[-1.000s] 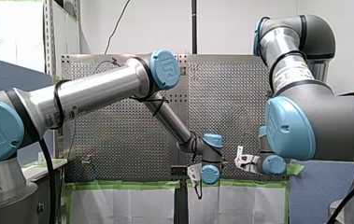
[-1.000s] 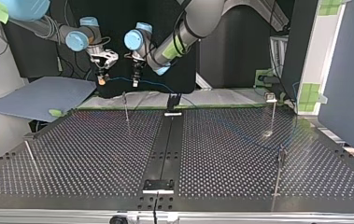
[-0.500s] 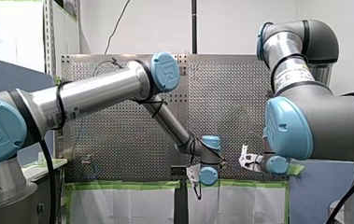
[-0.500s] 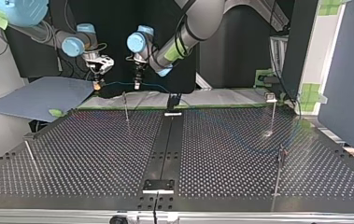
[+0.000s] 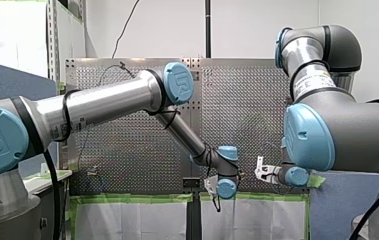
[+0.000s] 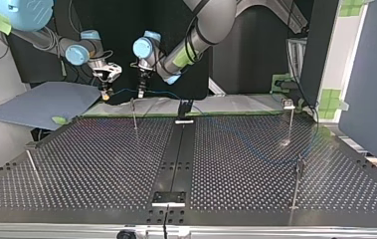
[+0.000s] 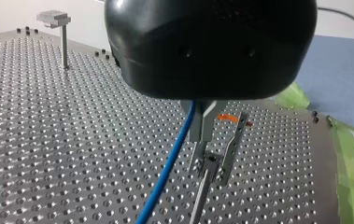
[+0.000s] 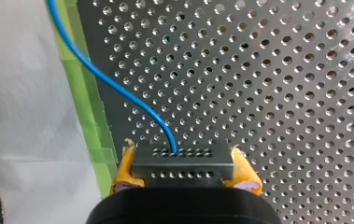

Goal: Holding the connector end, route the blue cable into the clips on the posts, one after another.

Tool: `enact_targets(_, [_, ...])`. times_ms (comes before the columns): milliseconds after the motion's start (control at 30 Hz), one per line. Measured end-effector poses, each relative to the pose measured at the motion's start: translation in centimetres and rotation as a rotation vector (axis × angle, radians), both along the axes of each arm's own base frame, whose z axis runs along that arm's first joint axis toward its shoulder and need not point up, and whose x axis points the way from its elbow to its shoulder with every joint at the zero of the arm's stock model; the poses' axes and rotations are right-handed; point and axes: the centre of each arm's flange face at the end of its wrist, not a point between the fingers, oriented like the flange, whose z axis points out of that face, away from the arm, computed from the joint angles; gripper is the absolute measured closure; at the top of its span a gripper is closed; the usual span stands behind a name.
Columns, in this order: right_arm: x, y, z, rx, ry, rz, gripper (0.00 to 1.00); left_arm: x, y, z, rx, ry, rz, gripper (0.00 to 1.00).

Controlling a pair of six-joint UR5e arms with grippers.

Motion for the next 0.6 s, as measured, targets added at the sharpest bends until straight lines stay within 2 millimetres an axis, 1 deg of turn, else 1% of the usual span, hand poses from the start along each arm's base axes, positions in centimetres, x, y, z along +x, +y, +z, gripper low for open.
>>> enact_targets(167, [-0.3,-0.7,0.3,0.001,-0.001,-0.006,1.0,0.2,0.1,-1.2,0.013,0.011,-0.003,0.98])
enact_targets(267, [-0.4,-1.1,0.4,0.001,-0.003,-0.007,1.0,0.6,0.2,-1.6,0.017,0.016,-0.003,0.98])
enact_targets(600, [-1.0,-2.2,0.9,-0.009,-0.021,0.006,1.0,2.3,-0.4,-0.4,-0.005,-0.004,-0.006,0.98])
